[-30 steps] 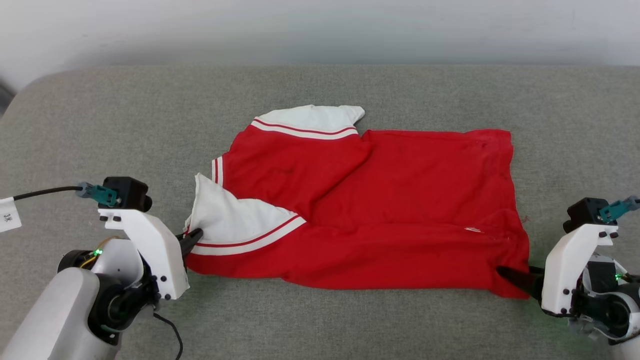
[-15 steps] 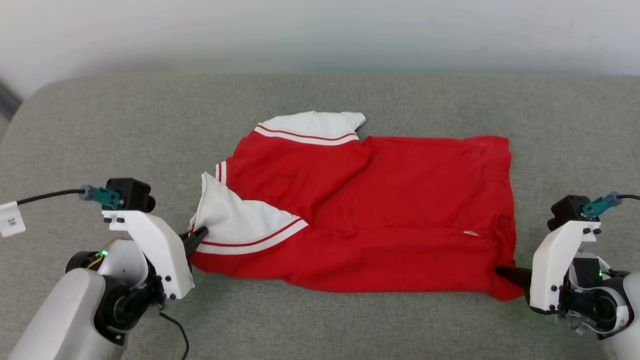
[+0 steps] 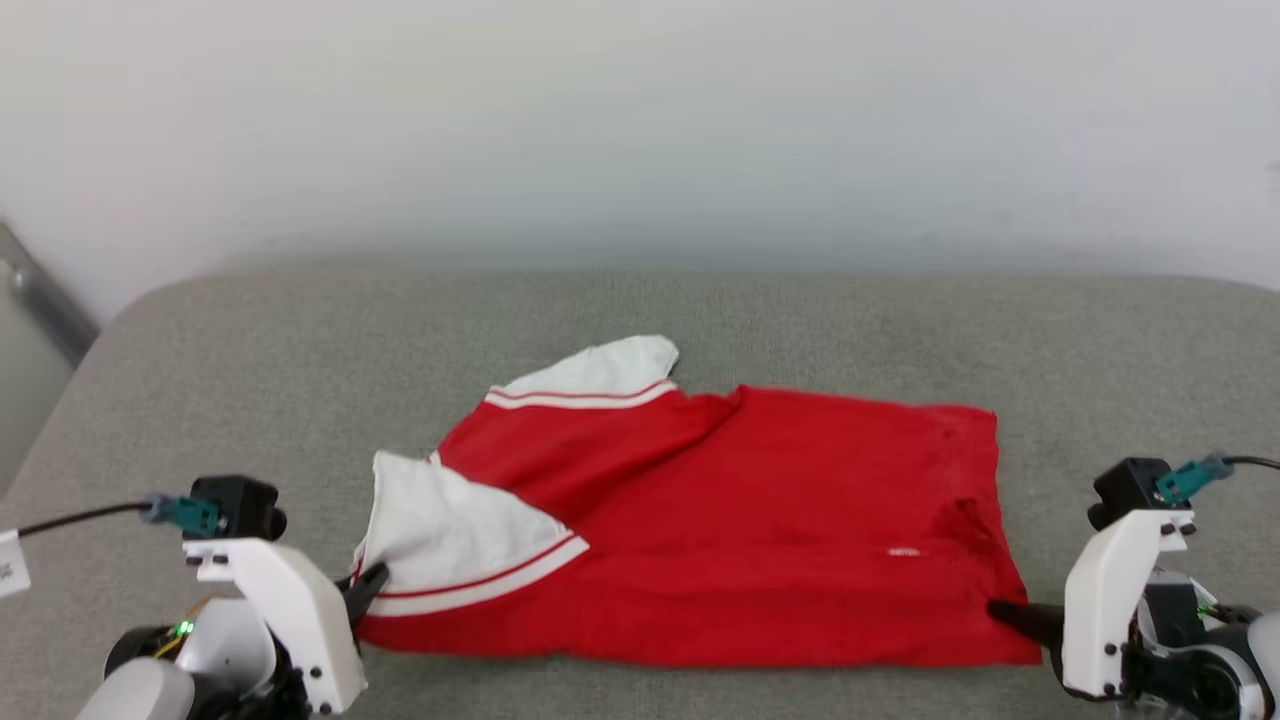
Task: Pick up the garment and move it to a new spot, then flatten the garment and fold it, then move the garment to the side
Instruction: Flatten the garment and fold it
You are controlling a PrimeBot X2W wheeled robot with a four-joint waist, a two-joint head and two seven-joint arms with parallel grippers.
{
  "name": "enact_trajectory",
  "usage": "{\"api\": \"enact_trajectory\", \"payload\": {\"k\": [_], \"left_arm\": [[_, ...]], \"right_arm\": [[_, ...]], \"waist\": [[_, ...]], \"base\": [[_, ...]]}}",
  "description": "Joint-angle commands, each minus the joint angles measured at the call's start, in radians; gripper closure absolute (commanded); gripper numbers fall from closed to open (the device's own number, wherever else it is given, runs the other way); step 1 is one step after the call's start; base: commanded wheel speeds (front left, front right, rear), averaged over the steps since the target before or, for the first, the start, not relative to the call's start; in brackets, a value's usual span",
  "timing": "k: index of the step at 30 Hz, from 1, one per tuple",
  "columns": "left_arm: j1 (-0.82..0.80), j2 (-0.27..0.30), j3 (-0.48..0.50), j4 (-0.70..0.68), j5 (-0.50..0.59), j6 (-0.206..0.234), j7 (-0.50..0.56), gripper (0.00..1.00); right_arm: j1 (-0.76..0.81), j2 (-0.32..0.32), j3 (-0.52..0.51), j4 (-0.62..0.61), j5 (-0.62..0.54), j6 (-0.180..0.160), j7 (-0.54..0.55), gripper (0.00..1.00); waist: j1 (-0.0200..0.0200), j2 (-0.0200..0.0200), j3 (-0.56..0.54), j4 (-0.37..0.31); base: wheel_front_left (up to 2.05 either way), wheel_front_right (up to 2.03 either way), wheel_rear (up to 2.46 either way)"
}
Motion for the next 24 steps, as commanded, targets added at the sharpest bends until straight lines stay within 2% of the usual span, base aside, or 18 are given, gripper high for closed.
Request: {"api": "enact_trajectory", "payload": {"k": [1, 6, 9, 10, 11, 12, 17, 21, 24], "left_arm": [[0.032, 0.011, 0.010, -0.021, -0.005, 0.015, 0.000, 1.00], [0.131, 0.021, 0.021, -0.061, -0.036, 0.055, 0.027, 1.00], [0.163, 0.002, 0.019, -0.044, -0.057, 0.064, 0.025, 1.00], [0.164, -0.010, 0.022, -0.035, -0.066, 0.063, 0.015, 0.97], [0.164, -0.024, 0.025, -0.020, -0.075, 0.062, 0.008, 0.35], [0.161, -0.029, 0.021, -0.004, -0.076, 0.053, 0.004, 0.00], [0.125, -0.047, 0.034, 0.046, -0.060, 0.041, -0.055, 0.00], [0.091, -0.052, 0.051, 0.057, -0.018, 0.050, -0.135, 0.00], [0.062, -0.061, 0.060, 0.048, 0.020, 0.067, -0.198, 0.00]], "right_arm": [[0.031, -0.007, -0.010, -0.016, 0.007, 0.000, 0.006, 1.00], [0.111, 0.005, -0.049, -0.049, -0.006, 0.000, 0.036, 1.00], [0.146, 0.026, -0.066, -0.041, -0.027, 0.000, 0.031, 1.00], [0.158, 0.034, -0.069, -0.036, -0.030, 0.000, 0.026, 0.64], [0.169, 0.041, -0.072, -0.031, -0.032, 0.000, 0.018, 0.12], [0.175, 0.046, -0.069, -0.031, -0.038, 0.000, 0.009, 0.00], [0.183, 0.046, -0.057, -0.068, -0.079, 0.000, -0.124, 0.00], [0.177, 0.031, -0.062, -0.113, -0.165, 0.000, -0.308, 0.00], [0.172, 0.047, -0.079, -0.138, -0.229, 0.000, -0.447, 0.00]], "waist": [[0.0001, 0.0000, -0.024, -0.003], [0.0001, 0.0000, -0.030, -0.008], [0.0001, 0.0000, -0.022, -0.013], [0.0001, 0.0000, -0.020, -0.013], [0.0001, 0.0000, -0.016, -0.013], [0.0001, 0.0000, -0.013, -0.015], [0.0001, 0.0000, -0.005, -0.035], [0.0001, 0.0000, -0.008, -0.054], [0.0001, 0.0000, -0.008, -0.070]], "base": [[0.00, 0.00, 0.00], [0.00, 0.00, 0.00], [0.00, 0.00, 0.00], [0.00, 0.00, 0.00], [0.00, 0.00, 0.00], [0.00, 0.00, 0.00], [0.00, 0.00, 0.00], [0.00, 0.00, 0.00], [0.00, 0.00, 0.00]]}}
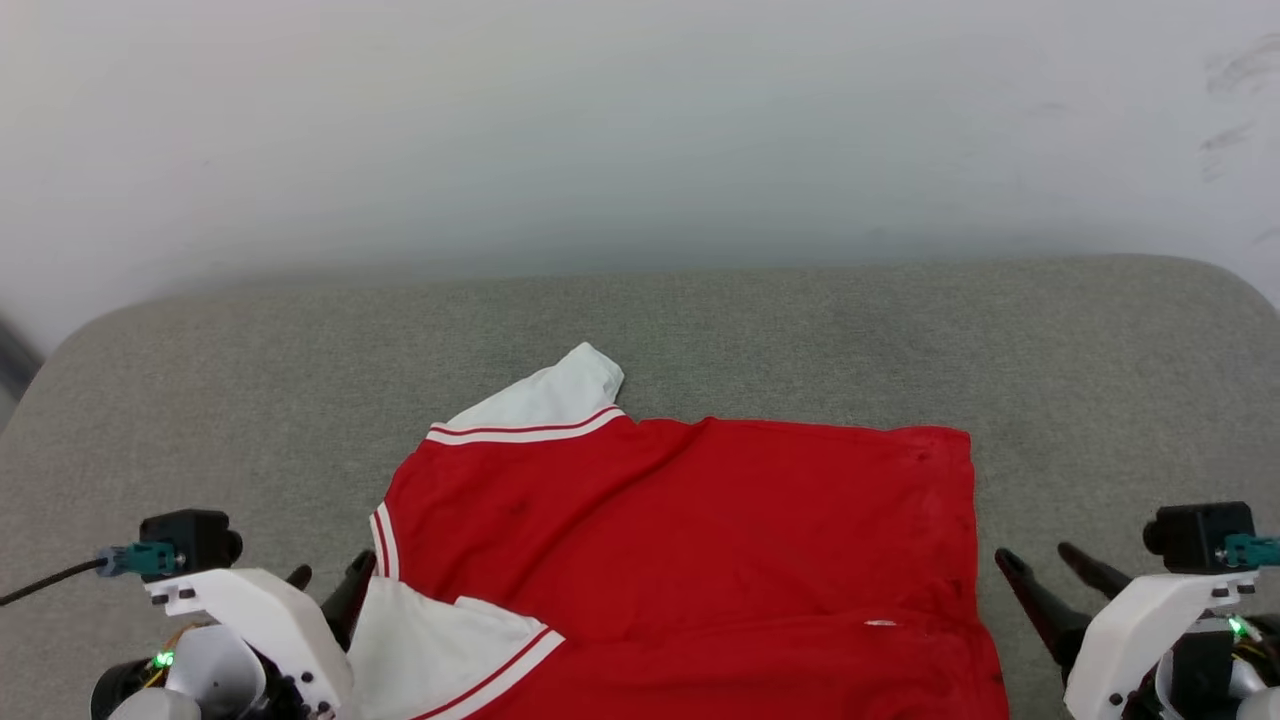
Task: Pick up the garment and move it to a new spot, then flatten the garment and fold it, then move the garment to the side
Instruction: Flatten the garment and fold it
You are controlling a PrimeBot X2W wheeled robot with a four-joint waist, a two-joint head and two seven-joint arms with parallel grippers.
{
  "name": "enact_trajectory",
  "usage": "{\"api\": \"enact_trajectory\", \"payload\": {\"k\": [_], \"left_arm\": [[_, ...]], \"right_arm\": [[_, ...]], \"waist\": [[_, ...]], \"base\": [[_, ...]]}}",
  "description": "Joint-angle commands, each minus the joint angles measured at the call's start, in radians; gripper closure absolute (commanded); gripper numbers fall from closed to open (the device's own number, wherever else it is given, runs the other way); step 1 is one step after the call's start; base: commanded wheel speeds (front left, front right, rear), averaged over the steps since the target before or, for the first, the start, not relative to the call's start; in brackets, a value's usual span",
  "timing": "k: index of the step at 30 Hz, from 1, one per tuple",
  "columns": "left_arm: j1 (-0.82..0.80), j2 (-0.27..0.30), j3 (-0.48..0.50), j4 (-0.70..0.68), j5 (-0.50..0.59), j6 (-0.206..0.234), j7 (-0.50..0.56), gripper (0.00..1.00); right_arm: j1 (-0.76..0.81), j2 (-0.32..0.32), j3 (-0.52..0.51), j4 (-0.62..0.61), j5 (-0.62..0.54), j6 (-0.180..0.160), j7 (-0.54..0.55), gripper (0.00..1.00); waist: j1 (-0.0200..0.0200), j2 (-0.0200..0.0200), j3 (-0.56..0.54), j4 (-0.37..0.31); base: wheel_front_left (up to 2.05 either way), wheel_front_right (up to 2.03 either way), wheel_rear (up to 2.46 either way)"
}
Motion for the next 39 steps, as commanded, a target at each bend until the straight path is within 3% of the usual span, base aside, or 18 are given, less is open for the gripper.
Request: {"api": "enact_trajectory", "payload": {"k": [1, 7, 15, 20, 25, 31, 36, 39], "left_arm": [[-0.028, -0.013, 0.007, -0.008, 0.020, 0.011, -0.036, 0.00], [-0.115, -0.023, 0.015, -0.004, 0.085, 0.030, -0.129, 0.00], [-0.302, -0.025, 0.013, 0.001, 0.137, 0.033, -0.160, 0.00], [-0.494, -0.010, -0.012, 0.073, 0.152, -0.015, -0.119, 0.00], [-0.637, 0.018, -0.055, 0.172, 0.146, -0.071, 0.004, 0.00], [-0.755, 0.073, -0.120, 0.293, 0.111, -0.148, 0.260, 0.00], [-0.815, 0.131, -0.157, 0.370, 0.079, -0.164, 0.490, 0.00], [-0.821, 0.141, -0.163, 0.399, 0.070, -0.157, 0.535, 0.00]], "right_arm": [[-0.007, 0.009, -0.012, -0.016, -0.043, 0.000, -0.072, 0.00], [-0.030, 0.057, -0.051, -0.081, -0.145, 0.000, -0.229, 0.00], [-0.097, 0.100, -0.067, -0.185, -0.199, 0.000, -0.289, 0.00], [-0.154, 0.123, -0.055, -0.217, -0.215, 0.000, -0.302, 0.00], [-0.186, 0.132, -0.034, -0.205, -0.216, 0.000, -0.314, 0.00], [-0.213, 0.147, -0.007, -0.177, -0.202, 0.000, -0.335, 0.00], [-0.236, 0.156, 0.019, -0.147, -0.181, 0.000, -0.358, 0.00], [-0.246, 0.161, 0.032, -0.132, -0.169, 0.000, -0.365, 0.00]], "waist": [[0.0001, 0.0000, 0.001, -0.013], [0.0001, 0.0000, 0.030, -0.048], [0.0001, 0.0000, 0.166, -0.094], [0.0001, 0.0000, 0.264, -0.140], [0.0001, 0.0000, 0.314, -0.188], [0.0001, 0.0000, 0.360, -0.245], [0.0001, 0.0000, 0.418, -0.297], [0.0001, 0.0000, 0.441, -0.314]], "base": [[0.00, 0.00, 0.00], [0.00, 0.00, 0.00], [0.00, 0.00, 0.00], [0.00, 0.00, 0.00], [0.00, 0.00, 0.00], [0.00, 0.00, 0.00], [0.00, 0.00, 0.00], [0.00, 0.00, 0.00]]}}
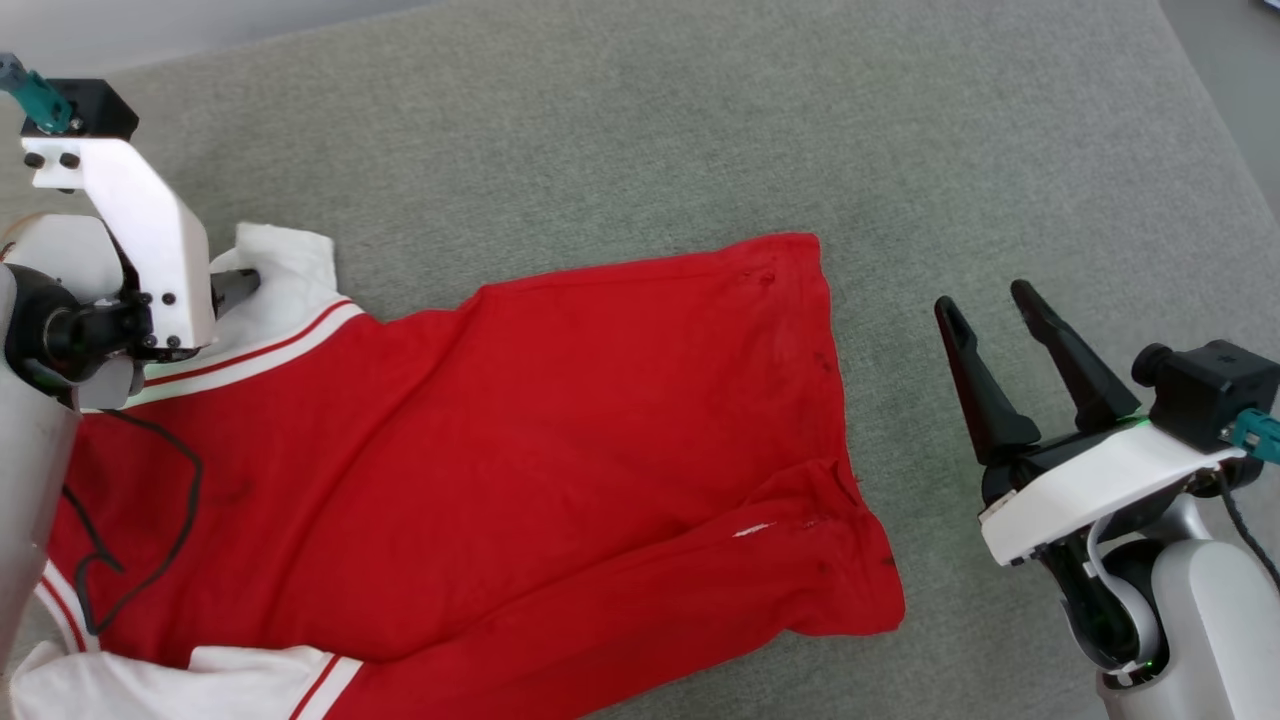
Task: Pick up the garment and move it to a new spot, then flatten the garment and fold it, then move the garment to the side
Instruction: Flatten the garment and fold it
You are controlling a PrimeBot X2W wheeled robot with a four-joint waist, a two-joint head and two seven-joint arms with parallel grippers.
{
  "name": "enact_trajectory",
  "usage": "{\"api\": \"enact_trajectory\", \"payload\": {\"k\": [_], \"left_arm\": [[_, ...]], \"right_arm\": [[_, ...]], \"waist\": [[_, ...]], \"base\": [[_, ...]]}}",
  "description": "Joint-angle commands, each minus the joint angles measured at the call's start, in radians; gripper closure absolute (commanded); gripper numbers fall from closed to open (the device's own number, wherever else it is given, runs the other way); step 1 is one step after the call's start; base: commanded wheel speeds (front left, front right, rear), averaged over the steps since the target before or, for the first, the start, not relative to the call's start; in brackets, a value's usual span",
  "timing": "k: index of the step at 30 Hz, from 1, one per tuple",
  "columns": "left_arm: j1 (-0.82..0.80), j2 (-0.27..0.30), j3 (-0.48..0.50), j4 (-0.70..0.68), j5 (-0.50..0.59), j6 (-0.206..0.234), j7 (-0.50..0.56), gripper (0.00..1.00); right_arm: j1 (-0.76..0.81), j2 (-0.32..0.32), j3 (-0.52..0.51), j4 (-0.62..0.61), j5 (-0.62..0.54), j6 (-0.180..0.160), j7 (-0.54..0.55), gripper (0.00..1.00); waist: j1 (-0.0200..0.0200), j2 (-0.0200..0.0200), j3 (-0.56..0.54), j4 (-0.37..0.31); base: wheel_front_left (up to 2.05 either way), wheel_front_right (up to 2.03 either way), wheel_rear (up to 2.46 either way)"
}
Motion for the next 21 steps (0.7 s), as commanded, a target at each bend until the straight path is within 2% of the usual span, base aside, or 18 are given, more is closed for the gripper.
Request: {"api": "enact_trajectory", "payload": {"k": [1, 3, 4, 5, 6, 7, 16, 21], "left_arm": [[0.000, 0.000, -0.007, 0.015, -0.007, 0.006, 0.023, 0.00], [0.024, -0.003, -0.024, 0.047, -0.013, 0.019, 0.070, 0.00], [0.038, -0.006, -0.032, 0.061, -0.017, 0.026, 0.092, 0.18], [0.051, -0.011, -0.033, 0.071, -0.023, 0.030, 0.104, 0.56], [0.062, -0.017, -0.032, 0.077, -0.030, 0.032, 0.106, 0.81], [0.070, -0.026, -0.028, 0.082, -0.038, 0.033, 0.100, 1.00], [0.061, -0.065, -0.013, 0.088, -0.016, 0.023, -0.062, 1.00], [0.028, -0.092, -0.003, 0.067, 0.006, 0.010, -0.187, 1.00]], "right_arm": [[-0.020, 0.006, 0.006, 0.008, 0.010, 0.000, -0.008, 0.00], [-0.022, 0.009, 0.009, 0.018, 0.020, 0.000, -0.012, 0.00], [-0.022, 0.008, 0.010, 0.022, 0.022, 0.000, -0.015, 0.00], [-0.021, 0.006, 0.012, 0.028, 0.023, 0.000, -0.016, 0.00], [-0.021, 0.004, 0.014, 0.031, 0.026, 0.000, -0.016, 0.00], [-0.022, 0.001, 0.014, 0.034, 0.030, 0.000, -0.017, 0.00], [-0.046, -0.044, -0.006, 0.057, 0.114, 0.000, 0.036, 0.00], [-0.111, -0.099, -0.016, 0.132, 0.201, 0.000, 0.175, 0.00]], "waist": [[-0.0002, 0.0000, 0.021, -0.021], [-0.0002, 0.0000, 0.027, -0.028], [-0.0002, 0.0000, 0.027, -0.030], [-0.0002, 0.0000, 0.028, -0.033], [-0.0002, 0.0000, 0.028, -0.035], [-0.0002, 0.0000, 0.028, -0.035], [-0.0002, 0.0000, -0.015, 0.021], [-0.0002, 0.0000, -0.048, 0.087]], "base": [[0.00, 0.00, 0.00], [0.00, 0.00, 0.00], [0.00, 0.00, 0.00], [0.00, 0.00, 0.00], [0.00, 0.00, 0.00], [0.00, 0.00, 0.00], [0.00, 0.00, 0.00], [0.00, 0.00, 0.00]]}}
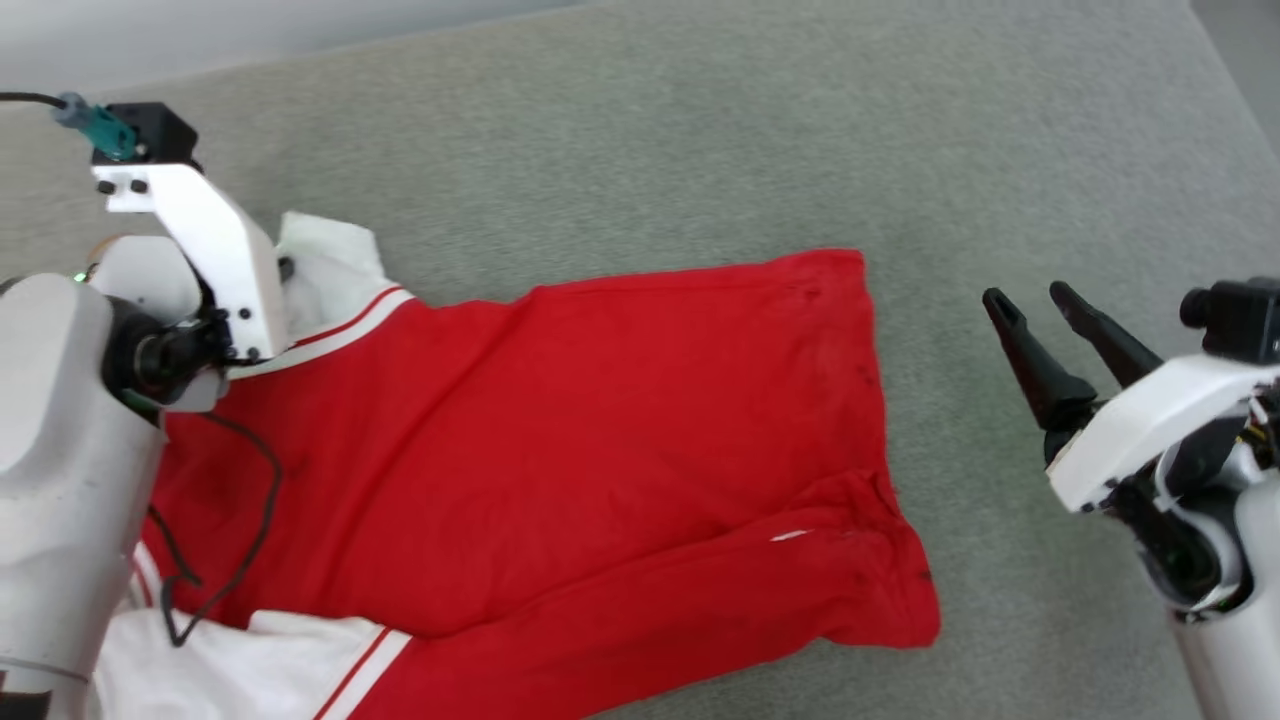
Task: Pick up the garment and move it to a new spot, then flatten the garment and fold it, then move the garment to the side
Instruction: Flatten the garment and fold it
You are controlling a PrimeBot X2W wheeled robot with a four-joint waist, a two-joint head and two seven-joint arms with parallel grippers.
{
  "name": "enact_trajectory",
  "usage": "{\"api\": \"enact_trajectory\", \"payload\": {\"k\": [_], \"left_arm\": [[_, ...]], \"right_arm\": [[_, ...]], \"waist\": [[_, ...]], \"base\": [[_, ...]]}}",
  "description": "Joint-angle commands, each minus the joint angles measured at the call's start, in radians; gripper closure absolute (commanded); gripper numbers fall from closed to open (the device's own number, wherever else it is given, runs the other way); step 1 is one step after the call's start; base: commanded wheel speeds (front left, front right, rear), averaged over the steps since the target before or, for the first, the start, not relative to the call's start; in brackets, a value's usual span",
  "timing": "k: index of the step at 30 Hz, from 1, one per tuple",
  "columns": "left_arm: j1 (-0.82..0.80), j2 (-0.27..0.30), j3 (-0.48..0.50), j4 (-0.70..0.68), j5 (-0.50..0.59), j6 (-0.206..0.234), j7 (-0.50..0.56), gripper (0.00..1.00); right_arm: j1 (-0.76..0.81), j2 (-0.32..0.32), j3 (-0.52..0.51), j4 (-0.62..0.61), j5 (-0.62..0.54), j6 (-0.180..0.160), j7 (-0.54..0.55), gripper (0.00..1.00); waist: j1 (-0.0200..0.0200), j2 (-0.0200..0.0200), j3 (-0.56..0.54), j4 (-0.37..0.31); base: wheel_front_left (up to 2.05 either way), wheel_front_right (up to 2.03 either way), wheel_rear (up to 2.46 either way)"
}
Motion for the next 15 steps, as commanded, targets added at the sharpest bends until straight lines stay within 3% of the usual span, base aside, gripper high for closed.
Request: {"api": "enact_trajectory", "payload": {"k": [1, 9, 15], "left_arm": [[-0.002, -0.011, -0.003, -0.008, 0.012, -0.005, -0.034, 1.00], [-0.045, -0.075, -0.024, -0.066, 0.043, -0.023, -0.155, 1.00], [-0.066, -0.097, -0.040, -0.109, 0.057, -0.030, -0.189, 1.00]], "right_arm": [[-0.039, -0.022, 0.000, 0.030, 0.029, 0.000, 0.056, 0.00], [-0.169, -0.102, 0.031, 0.172, 0.130, 0.000, 0.402, 0.00], [-0.262, -0.111, 0.054, 0.253, 0.130, 0.000, 0.528, 0.00]], "waist": [[-0.0001, 0.0000, -0.024, 0.050], [-0.0001, 0.0000, -0.004, 0.162], [-0.0001, 0.0000, 0.037, 0.208]], "base": [[0.00, 0.00, 0.00], [0.00, 0.00, 0.00], [0.00, 0.00, 0.00]]}}
